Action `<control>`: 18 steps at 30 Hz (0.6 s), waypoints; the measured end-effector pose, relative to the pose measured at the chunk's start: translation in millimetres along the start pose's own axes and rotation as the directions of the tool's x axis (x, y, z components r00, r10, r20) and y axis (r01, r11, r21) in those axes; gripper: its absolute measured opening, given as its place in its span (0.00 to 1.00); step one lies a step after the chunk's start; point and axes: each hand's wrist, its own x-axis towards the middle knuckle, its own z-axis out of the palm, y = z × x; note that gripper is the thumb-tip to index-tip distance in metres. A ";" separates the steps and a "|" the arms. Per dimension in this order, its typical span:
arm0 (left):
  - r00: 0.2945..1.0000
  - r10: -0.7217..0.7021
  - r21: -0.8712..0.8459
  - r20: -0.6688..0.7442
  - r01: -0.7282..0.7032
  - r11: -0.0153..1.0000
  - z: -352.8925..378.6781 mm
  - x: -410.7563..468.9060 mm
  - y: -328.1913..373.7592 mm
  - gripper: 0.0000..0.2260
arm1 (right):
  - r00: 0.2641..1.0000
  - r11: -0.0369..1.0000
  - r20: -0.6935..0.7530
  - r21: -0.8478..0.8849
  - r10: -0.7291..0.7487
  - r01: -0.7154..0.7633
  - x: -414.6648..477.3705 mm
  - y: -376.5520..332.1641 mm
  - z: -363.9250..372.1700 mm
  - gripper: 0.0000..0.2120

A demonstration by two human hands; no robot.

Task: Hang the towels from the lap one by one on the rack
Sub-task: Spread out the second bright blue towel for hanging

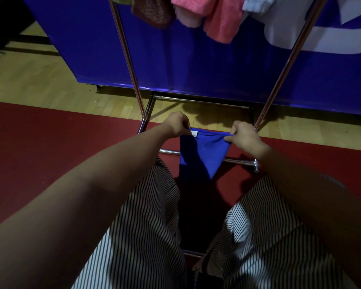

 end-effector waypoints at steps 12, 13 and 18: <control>0.996 -0.031 -0.164 -0.084 0.017 0.986 4.0 5.5 -1.7 0.10 | 0.998 0.998 0.051 0.060 -0.035 0.032 3.7 6.1 -2.4 0.08; 0.995 -0.037 -0.213 -0.094 0.017 0.977 3.5 6.1 -2.0 0.09 | 0.999 0.997 0.034 0.068 -0.029 0.027 4.0 6.2 -2.8 0.05; 0.992 -0.060 -0.404 -0.112 0.010 0.915 -2.9 5.6 -5.1 0.08 | 0.998 0.979 0.029 0.200 -0.047 0.040 4.9 6.0 -6.9 0.17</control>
